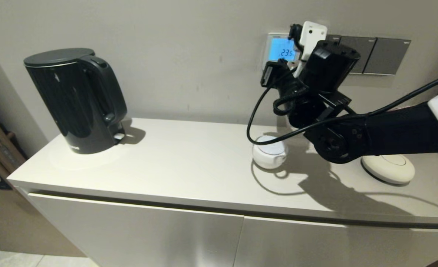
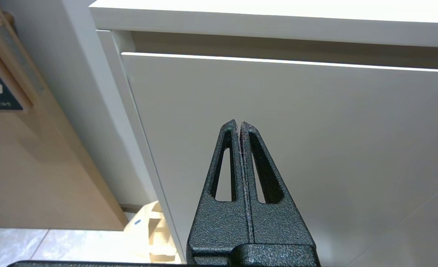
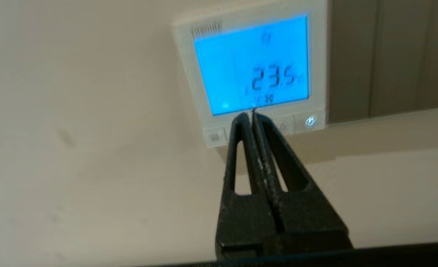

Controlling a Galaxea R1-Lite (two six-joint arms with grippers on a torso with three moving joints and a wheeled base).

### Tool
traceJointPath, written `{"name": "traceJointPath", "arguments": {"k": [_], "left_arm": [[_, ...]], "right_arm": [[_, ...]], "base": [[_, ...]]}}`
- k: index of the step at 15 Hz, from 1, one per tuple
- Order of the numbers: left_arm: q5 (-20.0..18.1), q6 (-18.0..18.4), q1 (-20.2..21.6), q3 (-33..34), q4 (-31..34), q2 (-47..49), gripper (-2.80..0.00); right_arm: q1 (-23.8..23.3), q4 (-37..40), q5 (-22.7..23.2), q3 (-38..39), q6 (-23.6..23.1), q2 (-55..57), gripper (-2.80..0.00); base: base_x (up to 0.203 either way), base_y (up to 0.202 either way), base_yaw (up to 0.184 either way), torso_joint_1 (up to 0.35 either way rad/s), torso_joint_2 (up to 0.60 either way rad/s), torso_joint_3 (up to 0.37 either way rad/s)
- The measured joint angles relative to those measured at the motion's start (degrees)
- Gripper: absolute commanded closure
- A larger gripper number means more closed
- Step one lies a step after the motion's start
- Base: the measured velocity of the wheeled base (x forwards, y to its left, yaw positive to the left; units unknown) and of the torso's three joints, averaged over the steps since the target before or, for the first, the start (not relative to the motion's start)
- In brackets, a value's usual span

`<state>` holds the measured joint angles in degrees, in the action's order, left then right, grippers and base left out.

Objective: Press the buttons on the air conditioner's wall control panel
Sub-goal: Press the temperature increase button, then turn off the central air conditioner

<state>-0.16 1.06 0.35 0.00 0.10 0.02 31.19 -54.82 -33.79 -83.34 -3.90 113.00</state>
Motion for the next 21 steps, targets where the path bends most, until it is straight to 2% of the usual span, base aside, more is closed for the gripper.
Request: {"name": "traceJointPath", "arguments": {"k": [5, 7, 8, 10, 13, 19, 21], "left_arm": [[-0.02, 0.01, 0.0, 0.0, 0.0, 0.0, 0.0], [-0.02, -0.01, 0.0, 0.0, 0.0, 0.0, 0.0], [-0.01, 0.0, 0.0, 0.0, 0.0, 0.0, 0.0], [0.0, -0.01, 0.02, 0.0, 0.0, 0.0, 0.0], [0.0, -0.01, 0.0, 0.0, 0.0, 0.0, 0.0], [-0.02, -0.02, 0.05, 0.0, -0.02, 0.0, 0.0], [-0.02, -0.01, 0.0, 0.0, 0.0, 0.0, 0.0]], "right_arm": [[1.41, 0.96, -0.88, 8.85, 0.05, -11.67, 0.0], [-0.24, 2.21, -0.73, 15.36, -0.15, -17.55, 0.0], [-2.82, 3.03, -0.34, 19.05, -0.27, -20.53, 0.0], [-7.99, 4.17, 1.3, 26.83, -0.48, -26.61, 0.0], [-13.19, 4.69, 2.61, 40.61, -0.56, -35.85, 0.0], [-17.35, 4.96, 2.01, 71.8, -0.2, -55.07, 0.0], [-19.77, 6.32, 2.01, 78.8, -0.17, -61.54, 0.0]], "base": [[0.0, 0.0, 0.0, 0.0, 0.0, 0.0], [0.0, 0.0, 0.0, 0.0, 0.0, 0.0], [0.0, 0.0, 0.0, 0.0, 0.0, 0.0], [0.0, 0.0, 0.0, 0.0, 0.0, 0.0], [0.0, 0.0, 0.0, 0.0, 0.0, 0.0], [0.0, 0.0, 0.0, 0.0, 0.0, 0.0], [0.0, 0.0, 0.0, 0.0, 0.0, 0.0]]}}
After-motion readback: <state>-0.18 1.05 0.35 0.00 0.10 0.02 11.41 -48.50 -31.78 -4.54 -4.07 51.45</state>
